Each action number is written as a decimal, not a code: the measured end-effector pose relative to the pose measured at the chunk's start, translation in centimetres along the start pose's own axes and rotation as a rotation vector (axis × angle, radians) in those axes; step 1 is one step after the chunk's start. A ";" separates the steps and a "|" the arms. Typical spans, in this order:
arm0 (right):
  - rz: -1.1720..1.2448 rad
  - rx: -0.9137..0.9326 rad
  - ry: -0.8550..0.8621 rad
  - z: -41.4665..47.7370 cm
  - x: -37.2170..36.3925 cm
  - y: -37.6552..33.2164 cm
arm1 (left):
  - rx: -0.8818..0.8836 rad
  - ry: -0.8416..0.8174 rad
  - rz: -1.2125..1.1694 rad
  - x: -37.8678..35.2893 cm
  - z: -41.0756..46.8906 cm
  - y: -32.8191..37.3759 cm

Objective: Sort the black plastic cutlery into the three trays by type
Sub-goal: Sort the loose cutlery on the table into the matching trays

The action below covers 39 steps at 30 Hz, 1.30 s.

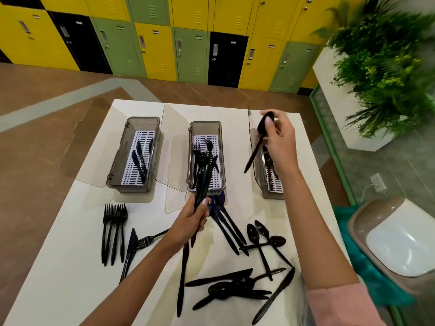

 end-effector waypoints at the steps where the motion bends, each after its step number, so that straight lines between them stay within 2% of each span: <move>1: -0.015 0.021 0.034 0.6 1.1 0.0 | 0.003 0.003 -0.002 -0.1 0.1 -0.1; 5: -0.160 0.022 0.065 2.9 4.4 2.4 | 0.023 0.002 -0.006 -0.6 0.0 -0.4; 9: -0.396 -0.100 0.010 3.6 6.2 8.4 | 0.101 -0.008 -0.108 -0.9 -0.3 -0.6; 13: -0.507 -0.244 0.000 2.6 7.7 13.3 | 0.119 -0.014 -0.186 -0.7 -0.5 -0.5; 16: -0.549 -0.314 0.052 2.1 8.2 14.0 | 0.121 -0.020 -0.188 -0.4 -0.7 -0.5; 18: -0.558 -0.262 0.128 1.4 7.8 12.4 | 0.126 -0.029 -0.217 -0.4 -0.8 -0.5; 21: -0.395 -0.081 0.228 -0.9 5.9 8.6 | 0.143 -0.020 -0.297 -0.6 -0.7 -0.4; 24: -0.165 -0.044 0.136 -5.0 2.6 5.3 | 0.147 -0.025 -0.324 -0.8 -0.9 -0.3; 27: -0.135 -0.111 -0.073 -9.6 -1.3 4.1 | 0.155 -0.046 -0.318 -1.2 -1.3 -0.3; 30: -0.123 -0.290 -0.194 -12.6 -4.0 5.7 | 0.152 -0.073 -0.313 -1.4 -1.9 -0.1; 39: 0.119 -0.551 -0.284 -14.0 -5.1 8.9 | 0.189 -0.108 -0.324 -0.9 -4.1 -0.5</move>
Point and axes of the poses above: each hand's wrist, its own z-axis towards the middle knuckle, its own x-axis out of the back of the hand, y = z × x, the point moved 5 cm from there along z, towards the middle knuckle, and after that the axes turned 7 degrees about z, right-handed, at the moved point
